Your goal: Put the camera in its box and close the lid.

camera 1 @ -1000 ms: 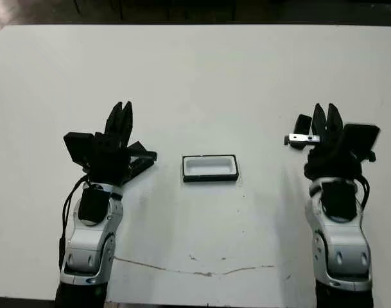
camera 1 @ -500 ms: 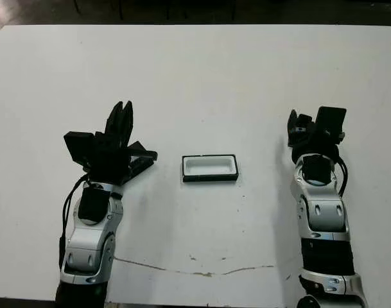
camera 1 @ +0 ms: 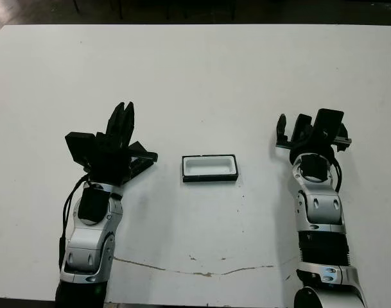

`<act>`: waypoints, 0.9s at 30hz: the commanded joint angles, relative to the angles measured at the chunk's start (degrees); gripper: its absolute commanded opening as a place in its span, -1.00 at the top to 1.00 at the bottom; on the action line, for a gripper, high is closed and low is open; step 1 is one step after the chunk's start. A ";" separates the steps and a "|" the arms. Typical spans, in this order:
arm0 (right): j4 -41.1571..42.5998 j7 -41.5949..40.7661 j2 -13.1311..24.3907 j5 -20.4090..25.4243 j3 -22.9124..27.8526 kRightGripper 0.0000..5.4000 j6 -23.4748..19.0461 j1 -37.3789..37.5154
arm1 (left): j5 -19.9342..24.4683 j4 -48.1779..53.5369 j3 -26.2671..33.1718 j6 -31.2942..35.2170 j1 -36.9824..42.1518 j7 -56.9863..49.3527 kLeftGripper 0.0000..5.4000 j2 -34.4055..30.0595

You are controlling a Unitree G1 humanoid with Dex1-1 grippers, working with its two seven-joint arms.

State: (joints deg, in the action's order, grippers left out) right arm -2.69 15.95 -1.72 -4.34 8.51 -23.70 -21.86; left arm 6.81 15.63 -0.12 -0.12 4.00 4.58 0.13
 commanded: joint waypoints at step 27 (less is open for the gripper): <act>-2.11 9.29 -8.41 -1.83 -0.34 -0.99 -2.43 5.00 | -0.27 0.49 0.71 1.47 -2.13 -0.24 1.00 -0.75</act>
State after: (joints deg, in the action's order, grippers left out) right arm -2.21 24.28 -9.40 -6.51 7.12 -24.19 -19.13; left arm 6.62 16.57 0.27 0.26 3.08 4.20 0.12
